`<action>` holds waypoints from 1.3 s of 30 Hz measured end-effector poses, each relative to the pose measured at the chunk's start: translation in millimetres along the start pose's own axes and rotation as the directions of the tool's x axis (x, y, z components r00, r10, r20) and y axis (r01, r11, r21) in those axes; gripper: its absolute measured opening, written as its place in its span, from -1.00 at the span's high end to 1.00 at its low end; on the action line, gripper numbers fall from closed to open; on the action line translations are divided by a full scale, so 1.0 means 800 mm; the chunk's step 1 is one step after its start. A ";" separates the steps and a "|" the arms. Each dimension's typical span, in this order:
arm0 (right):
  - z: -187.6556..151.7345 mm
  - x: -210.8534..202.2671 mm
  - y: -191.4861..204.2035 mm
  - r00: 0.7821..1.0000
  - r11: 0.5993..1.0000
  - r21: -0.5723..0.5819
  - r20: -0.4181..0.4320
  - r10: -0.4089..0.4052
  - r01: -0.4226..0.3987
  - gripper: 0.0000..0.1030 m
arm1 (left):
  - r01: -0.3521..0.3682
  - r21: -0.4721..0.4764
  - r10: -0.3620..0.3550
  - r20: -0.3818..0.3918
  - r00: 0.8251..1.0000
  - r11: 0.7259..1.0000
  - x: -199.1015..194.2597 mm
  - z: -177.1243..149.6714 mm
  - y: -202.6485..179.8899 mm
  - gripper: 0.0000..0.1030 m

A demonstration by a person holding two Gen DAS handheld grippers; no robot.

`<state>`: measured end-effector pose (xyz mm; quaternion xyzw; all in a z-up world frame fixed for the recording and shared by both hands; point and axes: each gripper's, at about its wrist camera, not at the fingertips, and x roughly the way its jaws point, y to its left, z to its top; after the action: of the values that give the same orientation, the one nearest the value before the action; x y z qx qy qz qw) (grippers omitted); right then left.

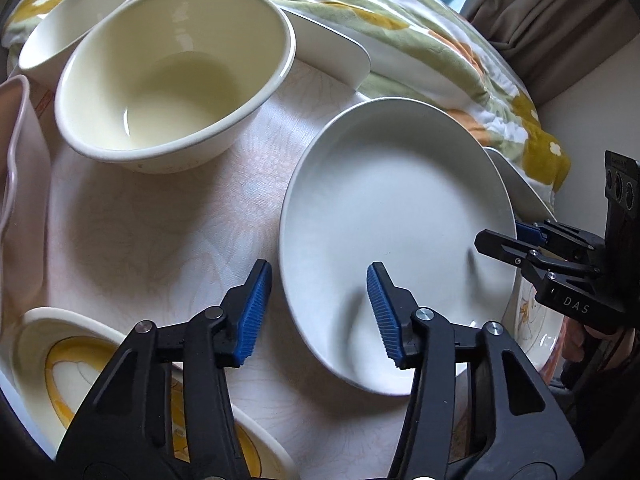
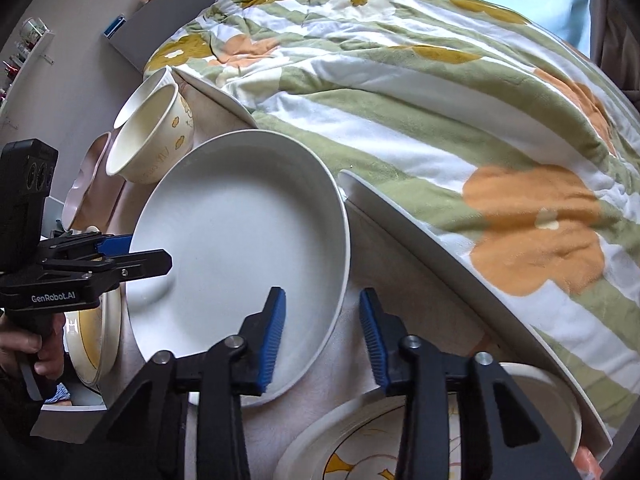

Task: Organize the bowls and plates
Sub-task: 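Grasp the white plate rim with both grippers and lift it, then carry the white plate over the yellow plate and lower it on top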

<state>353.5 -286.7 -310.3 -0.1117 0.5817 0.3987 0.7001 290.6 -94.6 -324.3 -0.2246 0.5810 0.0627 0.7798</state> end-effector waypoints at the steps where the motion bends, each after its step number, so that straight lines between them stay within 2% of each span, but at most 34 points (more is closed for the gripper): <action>1: 0.000 0.001 -0.001 1.000 1.000 -0.001 -0.002 -0.002 0.001 0.46 | -0.003 0.007 0.003 -0.003 1.000 1.000 0.001 -0.001 -0.002 0.38; 4: 0.001 0.002 -0.001 1.000 1.000 -0.012 0.000 0.010 -0.010 0.66 | -0.033 0.010 0.033 -0.005 0.999 0.999 -0.001 -0.001 -0.002 0.51; 7: 0.001 0.001 -0.002 1.000 1.000 -0.012 0.004 0.011 -0.011 0.66 | -0.029 -0.013 0.029 0.001 1.000 0.999 -0.005 -0.001 0.004 0.59; 11: 0.002 0.002 -0.001 1.000 1.000 -0.009 0.008 0.010 -0.010 0.67 | -0.065 0.008 0.065 0.013 0.998 0.998 -0.010 -0.003 0.001 0.60; 24: 0.001 -0.014 0.005 0.999 1.000 0.004 0.040 0.001 -0.001 0.67 | -0.079 0.026 0.078 0.061 0.995 0.996 -0.039 0.002 -0.011 0.60; 32: -0.001 -0.042 0.022 0.998 1.000 0.019 0.061 -0.006 0.004 0.67 | -0.062 0.034 0.058 0.112 0.992 0.998 -0.086 -0.007 -0.011 0.60; 39: -0.004 -0.078 0.064 0.995 1.000 0.013 0.094 -0.016 0.015 0.67 | -0.043 0.037 0.036 0.159 0.987 0.998 -0.139 -0.026 0.002 0.60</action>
<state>315.4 -281.9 -239.4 -0.0933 0.5496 0.3946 0.7304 236.2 -84.0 -225.6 -0.1916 0.5229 0.0841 0.8263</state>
